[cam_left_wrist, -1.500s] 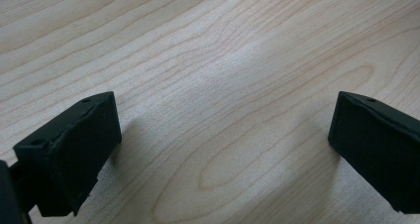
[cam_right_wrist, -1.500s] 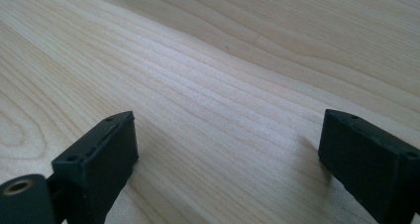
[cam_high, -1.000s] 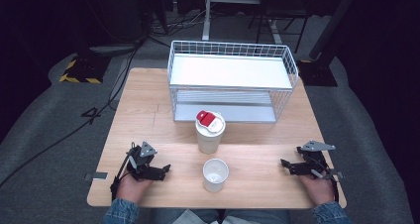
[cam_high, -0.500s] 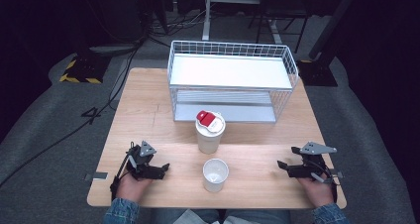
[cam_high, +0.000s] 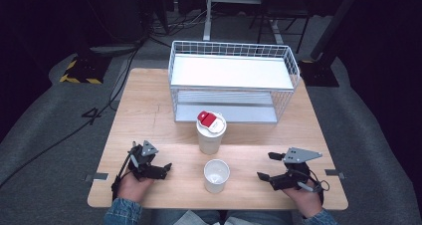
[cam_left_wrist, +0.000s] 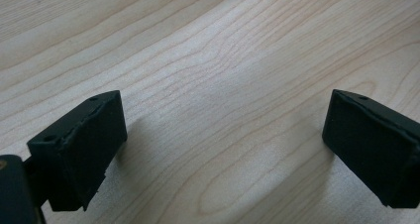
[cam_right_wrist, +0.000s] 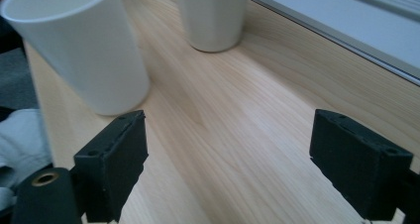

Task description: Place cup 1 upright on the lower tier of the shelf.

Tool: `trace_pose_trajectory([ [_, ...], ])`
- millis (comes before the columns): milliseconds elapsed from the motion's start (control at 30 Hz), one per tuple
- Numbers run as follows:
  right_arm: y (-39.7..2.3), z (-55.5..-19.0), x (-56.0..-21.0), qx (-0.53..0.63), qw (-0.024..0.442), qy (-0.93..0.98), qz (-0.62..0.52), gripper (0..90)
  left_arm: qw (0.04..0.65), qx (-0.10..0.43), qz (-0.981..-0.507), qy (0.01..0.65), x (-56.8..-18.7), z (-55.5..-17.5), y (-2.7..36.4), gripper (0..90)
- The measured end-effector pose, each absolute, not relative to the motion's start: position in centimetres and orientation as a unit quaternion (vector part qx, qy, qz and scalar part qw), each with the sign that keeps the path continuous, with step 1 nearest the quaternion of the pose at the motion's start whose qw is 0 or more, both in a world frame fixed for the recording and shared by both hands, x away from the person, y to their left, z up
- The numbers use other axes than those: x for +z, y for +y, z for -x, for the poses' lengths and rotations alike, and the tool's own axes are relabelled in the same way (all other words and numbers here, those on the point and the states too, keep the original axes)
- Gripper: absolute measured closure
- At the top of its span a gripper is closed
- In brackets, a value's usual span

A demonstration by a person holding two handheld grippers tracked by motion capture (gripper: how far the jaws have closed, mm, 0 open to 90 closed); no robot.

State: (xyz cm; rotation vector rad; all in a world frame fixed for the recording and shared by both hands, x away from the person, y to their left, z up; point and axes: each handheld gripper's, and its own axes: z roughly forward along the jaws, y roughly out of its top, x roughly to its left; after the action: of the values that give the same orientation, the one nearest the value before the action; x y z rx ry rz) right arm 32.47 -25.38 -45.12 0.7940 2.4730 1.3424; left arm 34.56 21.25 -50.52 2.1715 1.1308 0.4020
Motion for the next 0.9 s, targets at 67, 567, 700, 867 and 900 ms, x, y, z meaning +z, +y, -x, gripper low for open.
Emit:
trace_pose_trajectory([
  [67,-24.5,-32.2,-44.9,0.461,0.100,0.843,-0.258,15.0,0.323,0.156,-0.830,0.427,-50.5,-34.6,21.3,3.9],
  [567,-19.8,-31.2,-45.0,0.469,0.053,0.858,-0.201,12.8,0.323,0.158,-0.830,0.427,-50.5,-34.7,21.1,3.9],
  [700,-18.5,-30.9,-45.1,0.469,0.036,0.862,-0.186,12.3,0.325,0.155,-0.828,0.429,-50.5,-34.6,21.1,3.9],
  [867,-17.1,-30.9,-45.5,0.466,0.029,0.867,-0.173,11.9,0.325,0.155,-0.828,0.430,-50.5,-34.6,21.1,3.9],
  [900,-16.6,-31.0,-45.7,0.464,0.028,0.869,-0.171,11.9,0.325,0.155,-0.828,0.429,-50.5,-34.6,21.1,3.9],
])
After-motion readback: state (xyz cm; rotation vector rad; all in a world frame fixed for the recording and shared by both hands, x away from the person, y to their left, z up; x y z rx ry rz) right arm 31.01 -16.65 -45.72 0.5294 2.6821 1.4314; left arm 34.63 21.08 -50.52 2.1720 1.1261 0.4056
